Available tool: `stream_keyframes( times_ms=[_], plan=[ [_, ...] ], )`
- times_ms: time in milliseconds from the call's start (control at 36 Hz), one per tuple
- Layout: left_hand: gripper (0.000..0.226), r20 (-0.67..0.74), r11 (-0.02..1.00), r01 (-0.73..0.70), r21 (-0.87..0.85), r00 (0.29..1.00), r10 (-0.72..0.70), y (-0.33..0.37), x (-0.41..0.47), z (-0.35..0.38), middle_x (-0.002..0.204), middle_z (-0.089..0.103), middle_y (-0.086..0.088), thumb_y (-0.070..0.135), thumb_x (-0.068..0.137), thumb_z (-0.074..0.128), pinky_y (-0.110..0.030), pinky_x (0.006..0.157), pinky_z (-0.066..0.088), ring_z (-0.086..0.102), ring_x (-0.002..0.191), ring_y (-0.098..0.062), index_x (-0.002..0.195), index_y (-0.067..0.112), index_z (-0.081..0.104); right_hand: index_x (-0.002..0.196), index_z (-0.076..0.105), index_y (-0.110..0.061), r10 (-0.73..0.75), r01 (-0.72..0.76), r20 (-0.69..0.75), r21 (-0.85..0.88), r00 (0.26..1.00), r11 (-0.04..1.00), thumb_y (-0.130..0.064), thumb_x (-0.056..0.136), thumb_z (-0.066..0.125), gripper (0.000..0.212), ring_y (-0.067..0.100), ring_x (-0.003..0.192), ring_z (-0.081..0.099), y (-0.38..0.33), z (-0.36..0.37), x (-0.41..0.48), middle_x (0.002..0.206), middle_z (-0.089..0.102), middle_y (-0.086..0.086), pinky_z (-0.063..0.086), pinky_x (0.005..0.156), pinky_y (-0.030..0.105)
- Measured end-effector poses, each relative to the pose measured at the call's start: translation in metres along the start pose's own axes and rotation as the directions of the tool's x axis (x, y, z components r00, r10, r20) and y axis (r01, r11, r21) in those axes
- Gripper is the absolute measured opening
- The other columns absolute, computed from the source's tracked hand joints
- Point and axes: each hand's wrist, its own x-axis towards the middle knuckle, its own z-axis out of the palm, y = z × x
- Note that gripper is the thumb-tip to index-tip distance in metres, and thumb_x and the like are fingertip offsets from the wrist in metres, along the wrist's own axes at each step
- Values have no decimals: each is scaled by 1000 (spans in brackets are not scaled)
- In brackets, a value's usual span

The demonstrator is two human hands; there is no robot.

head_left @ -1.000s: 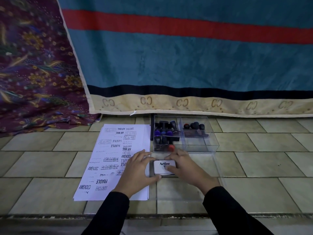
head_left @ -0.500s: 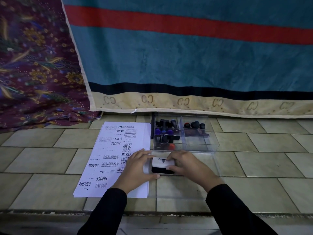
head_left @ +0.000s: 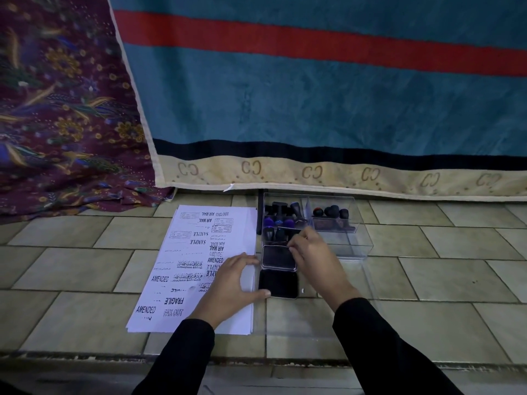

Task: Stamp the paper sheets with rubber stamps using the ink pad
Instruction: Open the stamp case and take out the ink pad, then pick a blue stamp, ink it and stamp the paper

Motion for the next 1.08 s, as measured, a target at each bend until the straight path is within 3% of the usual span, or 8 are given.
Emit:
stream_keyframes(
  times_ms=[222, 333, 444, 583, 750, 889, 1000, 1083],
  plan=[
    [55, -8, 1000, -5, 3, 1000, 5, 0, -2, 2, 122, 35, 39, 49, 65, 80, -17, 104, 20, 28, 128, 5, 112, 37, 54, 97, 62, -15, 22, -22, 1, 27, 1000, 999, -15, 90, 56, 10, 14, 84, 57, 2, 2, 3, 99, 57, 0, 53, 72, 31],
    [55, 0, 999, 10, -44, 1000, -10, 2, -3, -1, 125, 41, 34, 57, 66, 75, -17, 104, 22, 29, 127, 10, 113, 42, 52, 94, 64, -11, 77, -67, -47, 186, 996, 980, -12, 88, 60, 7, -1, 65, 47, 2, -4, 11, 90, 54, -3, 38, 62, 8],
    [29, -109, 989, -3, -146, 994, -14, 7, -6, -8, 122, 52, 24, 48, 79, 68, -21, 103, 34, 41, 121, 8, 105, 42, 57, 100, 65, -9, 150, -144, -23, 173, 988, 974, -9, 88, 59, 13, 7, 76, 53, 4, -9, 37, 96, 58, 0, 43, 71, 16],
    [17, -227, 997, 10, -80, 974, -28, -4, -15, -24, 117, 55, 26, 30, 89, 62, -33, 92, 48, 45, 117, 4, 104, 38, 61, 105, 67, -11, 157, -166, 262, 15, 952, 986, -7, 87, 58, 20, 21, 101, 61, 1, -9, 70, 108, 67, 8, 48, 89, 30],
    [20, -385, 994, 63, 93, 923, -23, -33, -29, -54, 115, 61, 14, 16, 87, 64, -32, 87, 50, 50, 110, -6, 105, 26, 64, 78, 70, -19, 149, -173, 419, 18, 895, 985, 7, 82, 49, 33, 18, 93, 62, -1, -8, 84, 102, 67, 6, 50, 82, 28],
    [25, -428, 918, 194, 346, 903, -30, -63, -35, -72, 121, 62, -2, 14, 82, 70, -46, 99, 40, 51, 119, -27, 106, 17, 65, 76, 54, -9, 283, -290, 392, -43, 875, 956, -19, 89, 56, 16, 28, 87, 59, -9, -4, 86, 93, 59, 11, 48, 75, 34],
    [23, -423, 895, 239, 378, 904, -63, -71, -40, -71, 124, 61, -1, 30, 86, 56, -45, 99, 36, 51, 117, -26, 105, 20, 64, 83, 54, -11, 338, -329, 325, -85, 883, 941, -21, 86, 62, 13, 32, 91, 61, -17, 2, 87, 100, 61, 15, 51, 76, 36],
    [19, -422, 903, 246, 352, 903, -82, -70, -40, -68, 126, 60, -2, 19, 87, 63, -45, 99, 36, 51, 117, -26, 106, 18, 64, 97, 59, -5, 358, -327, 297, -149, 885, 933, -19, 85, 66, 20, 33, 95, 61, -24, 4, 87, 104, 61, 16, 50, 75, 36]
  ],
)
